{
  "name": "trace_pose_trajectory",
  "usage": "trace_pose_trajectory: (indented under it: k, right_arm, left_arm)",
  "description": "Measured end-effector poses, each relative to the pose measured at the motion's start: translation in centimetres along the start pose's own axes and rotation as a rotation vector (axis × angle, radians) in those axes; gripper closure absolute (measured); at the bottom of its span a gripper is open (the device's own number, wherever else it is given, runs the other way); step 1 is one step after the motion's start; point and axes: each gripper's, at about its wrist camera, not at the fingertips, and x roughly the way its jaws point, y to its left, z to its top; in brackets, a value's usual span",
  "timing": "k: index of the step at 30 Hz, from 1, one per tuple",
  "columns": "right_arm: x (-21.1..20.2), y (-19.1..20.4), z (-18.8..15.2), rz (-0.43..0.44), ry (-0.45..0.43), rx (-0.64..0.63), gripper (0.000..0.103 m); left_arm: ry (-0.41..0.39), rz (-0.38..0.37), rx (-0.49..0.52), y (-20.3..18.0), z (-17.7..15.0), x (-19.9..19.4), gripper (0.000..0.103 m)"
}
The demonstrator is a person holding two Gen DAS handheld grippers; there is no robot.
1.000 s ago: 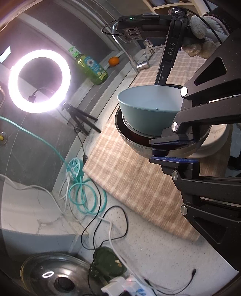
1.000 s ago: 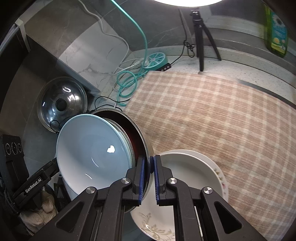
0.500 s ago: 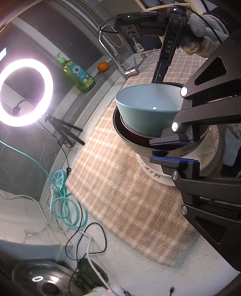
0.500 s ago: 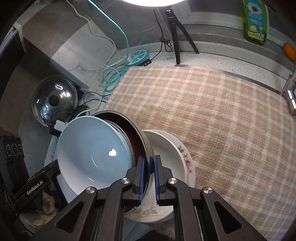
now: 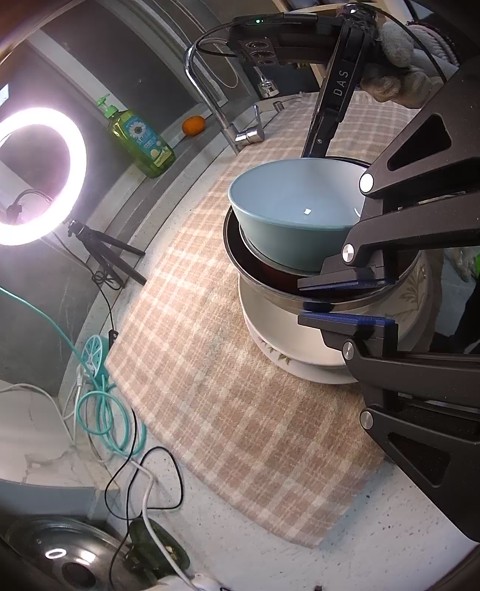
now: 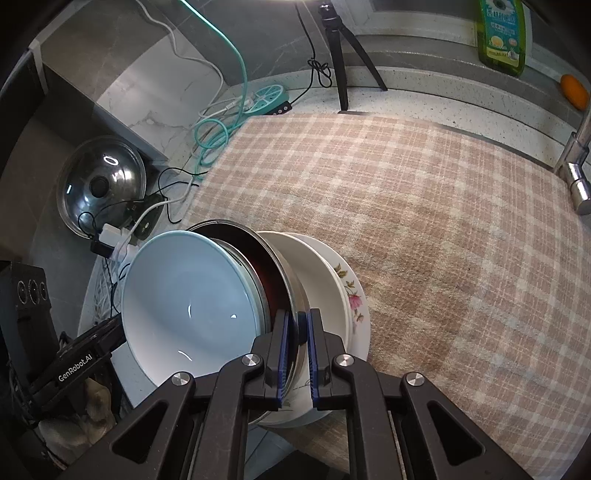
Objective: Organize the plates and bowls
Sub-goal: 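Carry the nested bowls onto the floral-rimmed plate stack with both grippers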
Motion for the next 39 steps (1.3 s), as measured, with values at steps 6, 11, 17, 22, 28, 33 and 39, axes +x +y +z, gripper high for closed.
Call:
trace_pose_trajectory:
  k: [6,11,17,22,28,33,39]
  right_arm:
    - [0.5,-0.2,-0.5,0.0,0.015,0.002,0.094]
    - [0.8,-0.5,-0.4,0.005,0.023,0.007,0.094]
    - [0.8,-0.7,-0.3,0.011,0.028,0.004,0.094]
    - [1.0,-0.5,-0.1,0.015,0.033,-0.012,0.094]
    - [1.0,-0.6,0.0,0.037,0.036,-0.02,0.094]
    - [0.8,-0.7,-0.2,0.045,0.025,-0.025,0.093]
    - [-1.6,-1.1,0.0,0.032,-0.067,-0.028,0.093]
  left_arm:
    - [0.018,0.007,-0.007,0.2,0.0,0.7,0.096]
    - [0.024,0.011,-0.01,0.2,0.1,1.1,0.096]
    - [0.032,0.018,-0.01,0.4,0.3,1.5,0.096]
    - [0.035,0.022,-0.012,0.5,0.6,1.7,0.096]
    - [0.003,0.026,-0.021,0.8,1.1,0.7,0.096]
    - [-0.043,0.029,-0.018,0.5,1.8,-0.9,0.096]
    - [-0.07,-0.006,0.007,-1.0,2.2,-2.0,0.096]
